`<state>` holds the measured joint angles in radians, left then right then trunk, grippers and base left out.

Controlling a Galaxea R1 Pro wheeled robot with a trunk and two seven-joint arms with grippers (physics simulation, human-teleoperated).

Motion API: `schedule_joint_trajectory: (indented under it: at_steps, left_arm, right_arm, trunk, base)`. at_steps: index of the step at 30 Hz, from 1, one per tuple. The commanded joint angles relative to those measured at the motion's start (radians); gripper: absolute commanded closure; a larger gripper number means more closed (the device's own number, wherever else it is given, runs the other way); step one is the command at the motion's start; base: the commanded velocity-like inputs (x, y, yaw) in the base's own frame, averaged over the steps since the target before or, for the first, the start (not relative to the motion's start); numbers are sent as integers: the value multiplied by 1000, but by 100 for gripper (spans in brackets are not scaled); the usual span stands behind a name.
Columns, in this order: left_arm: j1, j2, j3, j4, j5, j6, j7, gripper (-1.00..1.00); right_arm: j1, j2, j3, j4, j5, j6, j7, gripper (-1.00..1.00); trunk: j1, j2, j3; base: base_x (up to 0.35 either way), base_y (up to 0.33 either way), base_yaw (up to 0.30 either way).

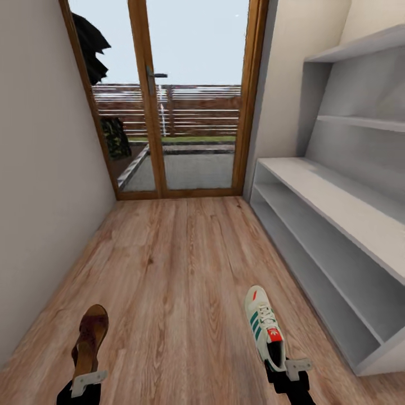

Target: Pick up the two gym shoes and the two sandals from the corridor floor and place them onto the hallstand (shoe rack) in the corridor, making sure they are on the rack and not on the floor. Arrange them so the two gym shoes are next to each other and the two sandals are next to each other.

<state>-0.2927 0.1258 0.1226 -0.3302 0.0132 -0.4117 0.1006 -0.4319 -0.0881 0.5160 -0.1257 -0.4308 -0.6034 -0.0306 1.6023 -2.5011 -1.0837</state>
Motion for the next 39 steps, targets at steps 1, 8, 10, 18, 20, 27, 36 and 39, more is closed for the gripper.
schedule_joint_trajectory:
  at_steps: [1,8,10,18,20,27,36,39]
  left_arm:
    - [0,0,0,1,-2,-2,2,100]
    - [0,0,0,2,-2,-2,2,100]
    - [0,0,0,2,-2,-2,2,100]
    - [0,0,0,2,-2,-2,1,100]
    - [0,0,0,2,-2,-2,1,100]
    - [0,0,0,2,-2,-2,1,100]
    - [0,0,0,2,-3,-2,1,100]
    - [0,0,-1,2,-4,-2,1,100]
  right_arm:
    - [-1,0,9,0,-6,-2,-3,100]
    - [-1,0,9,0,-6,-2,-3,100]
    - [-1,0,9,0,-6,-2,-3,100]
    - [-1,1,9,0,-7,-2,-2,100]
    - [-1,0,9,0,-8,-2,-2,100]
    - [-1,-1,9,0,-7,-2,-2,100]
    - [-1,1,9,0,-7,-2,-2,100]
    - [-1,2,9,0,-9,-2,-3,100]
  trunk:
    - [0,0,-1]
    - [0,0,-1]
    - [0,0,-1]
    - [0,0,-1]
    - [0,0,-1]
    - [0,0,-1]
    - [0,0,-1]
    - [0,0,-1]
  base:
    - [279,204,-276]
    - [279,203,-276]
    - [279,202,-275]
    - [279,202,-169]
    - [279,202,-22]
    - [279,202,-4]
    - [279,202,0]
    - [285,199,0]
